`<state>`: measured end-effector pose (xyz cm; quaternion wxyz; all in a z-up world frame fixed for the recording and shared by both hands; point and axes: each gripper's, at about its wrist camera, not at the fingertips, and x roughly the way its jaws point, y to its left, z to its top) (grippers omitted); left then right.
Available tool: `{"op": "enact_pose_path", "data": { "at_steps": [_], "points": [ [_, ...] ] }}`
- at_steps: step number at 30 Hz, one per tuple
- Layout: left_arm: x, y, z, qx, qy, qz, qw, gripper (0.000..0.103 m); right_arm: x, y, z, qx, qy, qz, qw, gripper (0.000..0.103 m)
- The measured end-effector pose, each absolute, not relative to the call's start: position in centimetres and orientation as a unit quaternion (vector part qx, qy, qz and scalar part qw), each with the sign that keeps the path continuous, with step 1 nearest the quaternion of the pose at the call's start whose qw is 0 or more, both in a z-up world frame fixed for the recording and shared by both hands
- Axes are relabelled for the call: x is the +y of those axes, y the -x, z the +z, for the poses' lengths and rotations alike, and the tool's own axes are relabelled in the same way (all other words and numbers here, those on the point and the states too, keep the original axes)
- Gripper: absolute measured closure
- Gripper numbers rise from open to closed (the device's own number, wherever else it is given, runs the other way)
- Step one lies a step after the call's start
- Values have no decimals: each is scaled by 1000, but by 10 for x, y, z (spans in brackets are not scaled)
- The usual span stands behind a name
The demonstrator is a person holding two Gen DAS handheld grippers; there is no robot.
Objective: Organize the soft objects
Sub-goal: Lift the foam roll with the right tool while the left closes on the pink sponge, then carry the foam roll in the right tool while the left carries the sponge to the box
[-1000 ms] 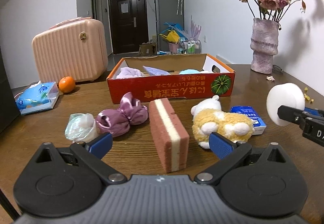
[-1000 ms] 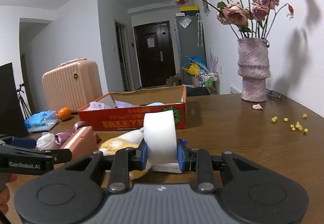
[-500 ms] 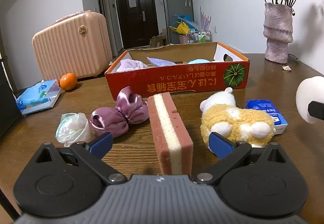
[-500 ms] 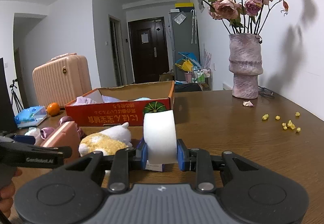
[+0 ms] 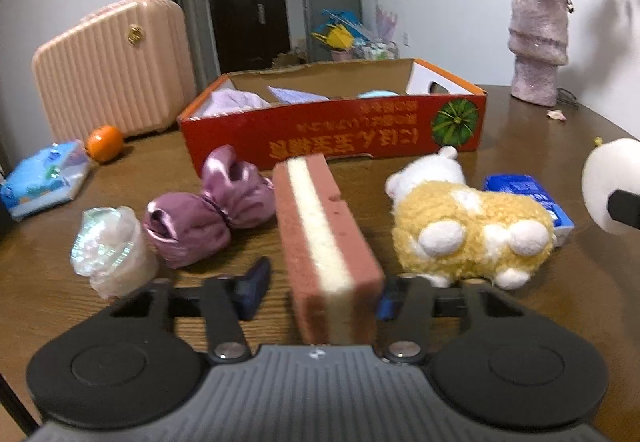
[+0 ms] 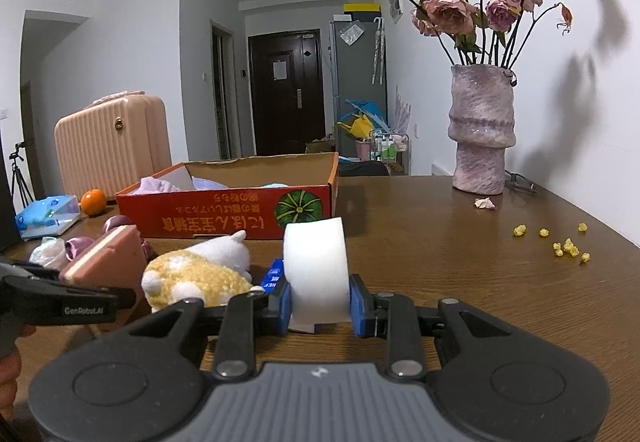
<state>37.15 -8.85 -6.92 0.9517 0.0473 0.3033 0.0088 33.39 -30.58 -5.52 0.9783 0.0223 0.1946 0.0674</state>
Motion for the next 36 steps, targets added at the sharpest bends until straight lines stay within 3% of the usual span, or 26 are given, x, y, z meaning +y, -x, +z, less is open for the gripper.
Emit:
{"op": "enact_pose_path", "data": {
  "at_steps": [11, 36],
  "points": [
    [-86, -370, -69, 305, -36, 0, 952, 71, -307, -333, -55, 187, -21, 62, 980, 75],
    [-79, -363, -31, 228, -10, 12, 973, 71, -293, -349, -38, 145, -14, 82, 986, 75]
  ]
}}
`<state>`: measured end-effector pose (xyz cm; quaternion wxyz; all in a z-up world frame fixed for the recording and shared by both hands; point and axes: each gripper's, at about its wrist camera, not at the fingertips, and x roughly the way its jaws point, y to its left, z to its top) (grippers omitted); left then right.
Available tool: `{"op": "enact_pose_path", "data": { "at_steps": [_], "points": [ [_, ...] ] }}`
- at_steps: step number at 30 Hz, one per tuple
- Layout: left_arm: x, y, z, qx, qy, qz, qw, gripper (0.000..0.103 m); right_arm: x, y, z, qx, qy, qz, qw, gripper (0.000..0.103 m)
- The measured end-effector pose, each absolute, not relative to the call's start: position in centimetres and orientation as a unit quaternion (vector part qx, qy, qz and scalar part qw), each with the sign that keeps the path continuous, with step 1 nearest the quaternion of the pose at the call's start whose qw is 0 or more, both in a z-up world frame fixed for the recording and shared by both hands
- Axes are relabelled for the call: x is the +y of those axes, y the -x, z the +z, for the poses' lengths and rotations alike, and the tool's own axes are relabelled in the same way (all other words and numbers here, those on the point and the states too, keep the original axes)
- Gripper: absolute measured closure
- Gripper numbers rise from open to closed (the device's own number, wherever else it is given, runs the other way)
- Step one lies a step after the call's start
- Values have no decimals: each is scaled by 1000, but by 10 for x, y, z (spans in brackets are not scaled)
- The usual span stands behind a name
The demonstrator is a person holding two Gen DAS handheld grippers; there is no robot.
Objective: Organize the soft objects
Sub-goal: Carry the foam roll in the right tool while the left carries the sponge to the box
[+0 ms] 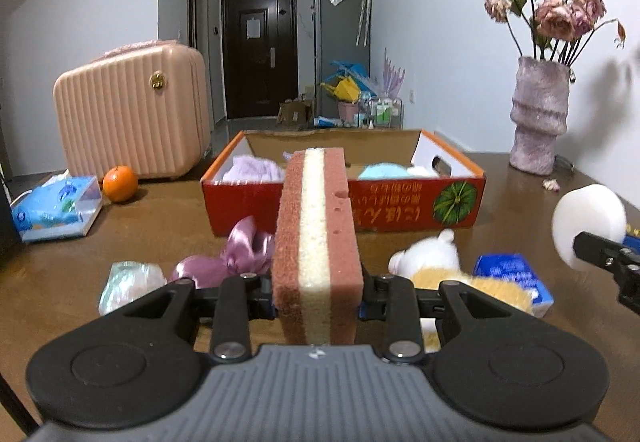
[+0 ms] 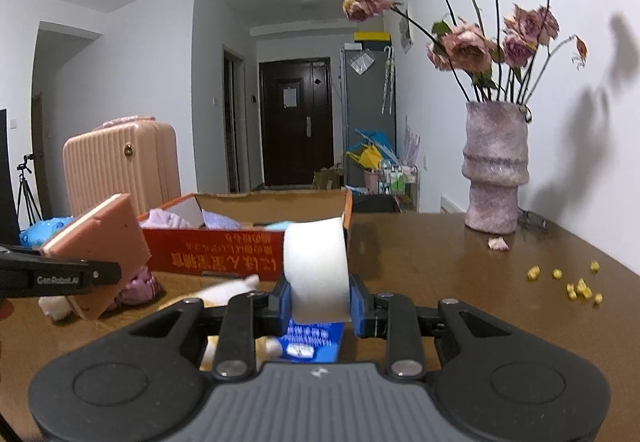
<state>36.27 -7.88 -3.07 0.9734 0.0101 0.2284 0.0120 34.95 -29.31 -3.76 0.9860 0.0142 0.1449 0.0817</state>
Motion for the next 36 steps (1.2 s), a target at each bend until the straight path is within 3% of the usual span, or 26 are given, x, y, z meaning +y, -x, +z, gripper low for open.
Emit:
{"op": "enact_pose_path", "data": {
  "at_steps": [19, 36],
  "points": [
    [-83, -417, -4, 187, 25, 5, 982, 71, -271, -430, -7, 82, -23, 105, 991, 75],
    [-83, -495, 9, 158, 45, 10, 986, 71, -261, -511, 8, 74, 9, 137, 988, 75]
  ]
}}
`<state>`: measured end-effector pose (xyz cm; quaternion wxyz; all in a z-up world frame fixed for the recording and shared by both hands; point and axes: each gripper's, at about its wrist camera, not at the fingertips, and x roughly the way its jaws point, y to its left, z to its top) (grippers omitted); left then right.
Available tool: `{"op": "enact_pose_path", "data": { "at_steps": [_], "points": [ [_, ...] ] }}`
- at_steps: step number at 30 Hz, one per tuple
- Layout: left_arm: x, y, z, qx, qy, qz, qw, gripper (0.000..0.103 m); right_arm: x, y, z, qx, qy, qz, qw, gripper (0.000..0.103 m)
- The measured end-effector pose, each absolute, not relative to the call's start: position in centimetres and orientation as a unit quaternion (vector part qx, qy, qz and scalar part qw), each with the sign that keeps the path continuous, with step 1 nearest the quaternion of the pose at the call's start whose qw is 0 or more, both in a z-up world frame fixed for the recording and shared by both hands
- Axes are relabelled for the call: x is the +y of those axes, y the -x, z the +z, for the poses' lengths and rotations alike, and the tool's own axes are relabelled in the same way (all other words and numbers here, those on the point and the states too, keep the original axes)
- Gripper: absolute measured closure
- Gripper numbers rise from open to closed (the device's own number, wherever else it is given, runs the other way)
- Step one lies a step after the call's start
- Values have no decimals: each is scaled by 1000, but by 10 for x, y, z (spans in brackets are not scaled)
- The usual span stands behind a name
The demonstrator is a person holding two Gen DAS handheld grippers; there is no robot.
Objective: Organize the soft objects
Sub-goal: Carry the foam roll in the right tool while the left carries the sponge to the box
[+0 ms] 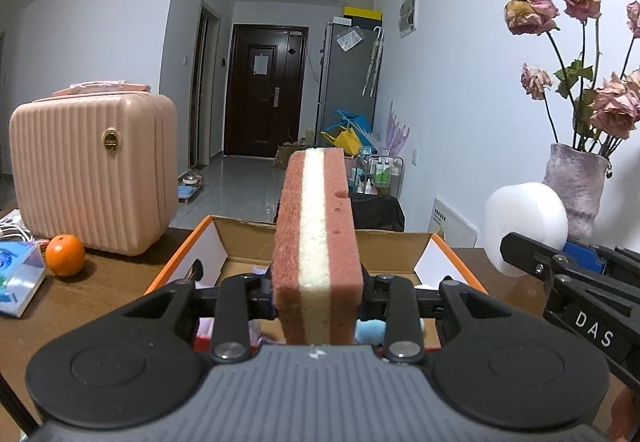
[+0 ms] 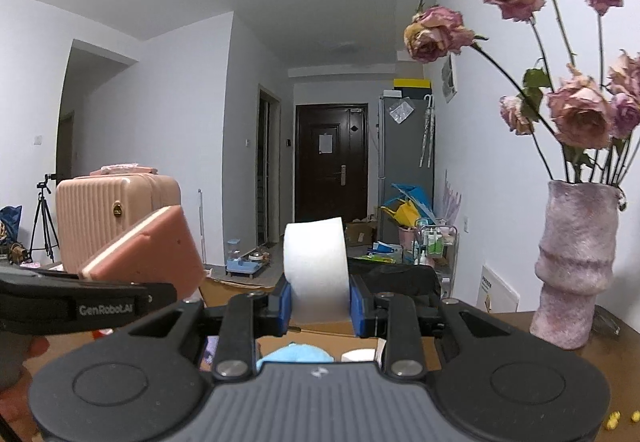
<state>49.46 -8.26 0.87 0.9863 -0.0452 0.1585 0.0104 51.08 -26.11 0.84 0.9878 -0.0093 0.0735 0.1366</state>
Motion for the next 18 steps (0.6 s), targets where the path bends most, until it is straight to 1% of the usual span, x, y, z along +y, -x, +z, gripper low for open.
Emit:
{"op": "enact_pose_path", "data": {
  "at_steps": [7, 18],
  "points": [
    [-82, -526, 6, 162, 46, 14, 986, 71, -254, -538, 9, 82, 21, 152, 985, 75],
    [-76, -559, 0, 173, 45, 34, 983, 71, -239, -579, 1, 126, 38, 154, 979, 75]
  ]
}}
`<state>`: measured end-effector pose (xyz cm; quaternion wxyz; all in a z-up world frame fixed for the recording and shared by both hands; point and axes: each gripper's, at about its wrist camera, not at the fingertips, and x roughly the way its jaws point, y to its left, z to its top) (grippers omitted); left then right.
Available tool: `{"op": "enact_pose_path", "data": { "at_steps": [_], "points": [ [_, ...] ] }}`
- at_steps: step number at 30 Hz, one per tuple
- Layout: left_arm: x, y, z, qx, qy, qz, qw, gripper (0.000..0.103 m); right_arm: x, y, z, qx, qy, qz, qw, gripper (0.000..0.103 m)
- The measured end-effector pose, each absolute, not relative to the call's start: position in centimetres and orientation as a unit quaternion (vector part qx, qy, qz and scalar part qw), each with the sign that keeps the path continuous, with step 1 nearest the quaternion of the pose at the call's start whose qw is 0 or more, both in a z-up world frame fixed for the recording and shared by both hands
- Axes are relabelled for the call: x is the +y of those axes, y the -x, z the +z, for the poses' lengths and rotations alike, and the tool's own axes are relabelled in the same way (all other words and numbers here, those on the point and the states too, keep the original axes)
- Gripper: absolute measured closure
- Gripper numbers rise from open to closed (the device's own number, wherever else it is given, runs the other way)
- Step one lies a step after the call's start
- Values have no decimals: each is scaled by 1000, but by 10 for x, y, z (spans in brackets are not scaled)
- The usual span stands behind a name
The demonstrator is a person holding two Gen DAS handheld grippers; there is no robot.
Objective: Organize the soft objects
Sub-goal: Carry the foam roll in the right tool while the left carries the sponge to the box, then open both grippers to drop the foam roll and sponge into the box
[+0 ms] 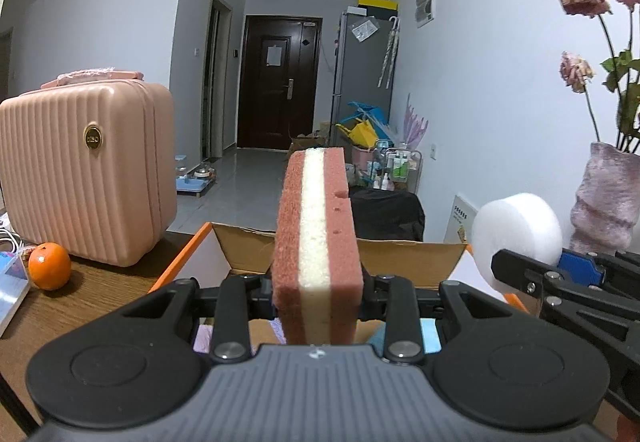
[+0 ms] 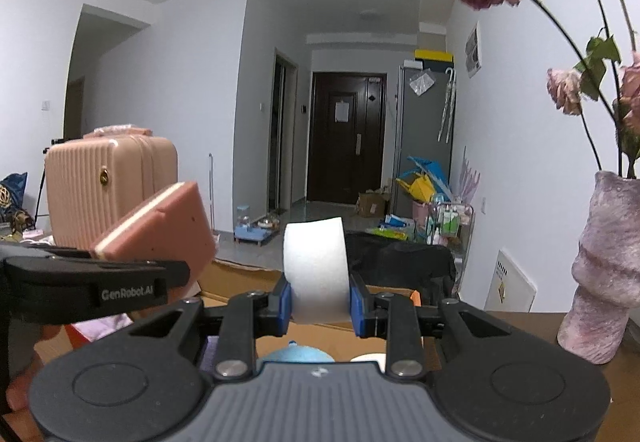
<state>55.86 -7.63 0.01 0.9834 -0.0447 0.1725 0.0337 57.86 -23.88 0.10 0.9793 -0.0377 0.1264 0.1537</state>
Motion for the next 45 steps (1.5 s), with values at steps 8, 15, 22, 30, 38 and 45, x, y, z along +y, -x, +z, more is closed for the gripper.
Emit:
{"op": "enact_pose_path", "data": {
  "at_steps": [8, 15, 22, 30, 38, 45],
  "points": [
    [-73, -573, -7, 188, 34, 57, 980, 71, -236, -594, -9, 161, 37, 150, 975, 75],
    [-69, -578, -14, 204, 33, 65, 976, 70, -235, -598, -16, 176, 40, 146, 973, 75],
    [-65, -581, -14, 213, 42, 68, 974, 34, -235, -603, -20, 193, 40, 136, 971, 68],
    [-55, -582, -14, 210, 50, 116, 969, 0, -240, -602, -19, 181, 31, 108, 977, 4],
    [-54, -580, -14, 216, 55, 113, 968, 0, -240, -602, -18, 181, 33, 104, 977, 1],
    [-53, -576, -14, 214, 61, 110, 969, 0, -242, -599, -16, 181, 33, 93, 979, 0]
  ]
}}
